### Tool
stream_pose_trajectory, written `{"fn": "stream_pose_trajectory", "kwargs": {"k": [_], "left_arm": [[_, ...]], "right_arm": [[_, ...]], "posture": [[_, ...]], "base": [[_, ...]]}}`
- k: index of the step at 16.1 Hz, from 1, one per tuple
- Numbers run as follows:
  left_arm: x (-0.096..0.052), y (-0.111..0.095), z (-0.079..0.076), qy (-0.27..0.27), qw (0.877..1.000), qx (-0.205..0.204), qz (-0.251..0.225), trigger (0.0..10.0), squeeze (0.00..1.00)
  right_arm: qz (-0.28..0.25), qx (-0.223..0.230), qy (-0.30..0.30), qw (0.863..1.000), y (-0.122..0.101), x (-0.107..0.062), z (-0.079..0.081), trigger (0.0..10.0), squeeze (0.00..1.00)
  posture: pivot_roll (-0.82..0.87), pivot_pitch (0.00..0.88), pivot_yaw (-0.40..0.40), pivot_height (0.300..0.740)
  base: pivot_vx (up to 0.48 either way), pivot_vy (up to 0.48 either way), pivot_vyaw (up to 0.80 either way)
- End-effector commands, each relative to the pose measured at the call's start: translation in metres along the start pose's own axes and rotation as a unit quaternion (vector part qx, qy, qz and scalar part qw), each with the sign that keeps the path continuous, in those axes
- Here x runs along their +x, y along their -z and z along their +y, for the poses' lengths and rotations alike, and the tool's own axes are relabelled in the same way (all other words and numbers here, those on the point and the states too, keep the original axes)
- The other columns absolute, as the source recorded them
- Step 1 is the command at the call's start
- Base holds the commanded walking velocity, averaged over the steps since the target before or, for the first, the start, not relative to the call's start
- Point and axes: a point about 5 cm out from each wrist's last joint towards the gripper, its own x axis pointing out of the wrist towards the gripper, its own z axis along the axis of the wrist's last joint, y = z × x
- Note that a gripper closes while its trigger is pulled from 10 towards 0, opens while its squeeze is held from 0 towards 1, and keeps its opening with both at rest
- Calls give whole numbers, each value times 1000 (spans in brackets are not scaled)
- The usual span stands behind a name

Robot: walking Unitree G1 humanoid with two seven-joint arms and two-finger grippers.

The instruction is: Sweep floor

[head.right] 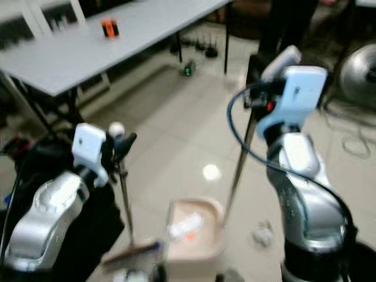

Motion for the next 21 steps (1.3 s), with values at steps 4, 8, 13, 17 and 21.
{"fn": "stream_pose_trajectory", "kwargs": {"k": [4, 8, 13, 17, 21], "left_arm": [[1, -8, 0, 10, 1000, 9, -9, 10000, 0], [1, -6, 0, 4, 1000, 0, -4, 10000, 0], [0, -10, 5, 1, 1000, 6, -17, 10000, 0], [5, -12, 3, 6, 1000, 16, -20, 10000, 0], [6, -12, 1, 9, 1000, 20, -20, 10000, 0]], "right_arm": [[-20, 3, 6, 1000, -11, -3, -1, 10000, 0], [-24, 12, 17, 1000, -13, -4, -4, 10000, 0], [-41, 33, 35, 998, -19, -4, -10, 10000, 0], [-52, 26, 33, 998, -25, -2, -11, 10000, 0], [-65, 29, 35, 997, -32, 1, -14, 10000, 0]], "posture": [[-25, 49, 92, 740], [-26, 52, 96, 740], [-20, 51, 106, 740], [-21, 51, 109, 740], [-26, 49, 110, 740]], "base": [[-313, 0, -439], [-61, 0, -123], [0, 0, 0], [0, -140, 0], [0, -310, 0]]}}
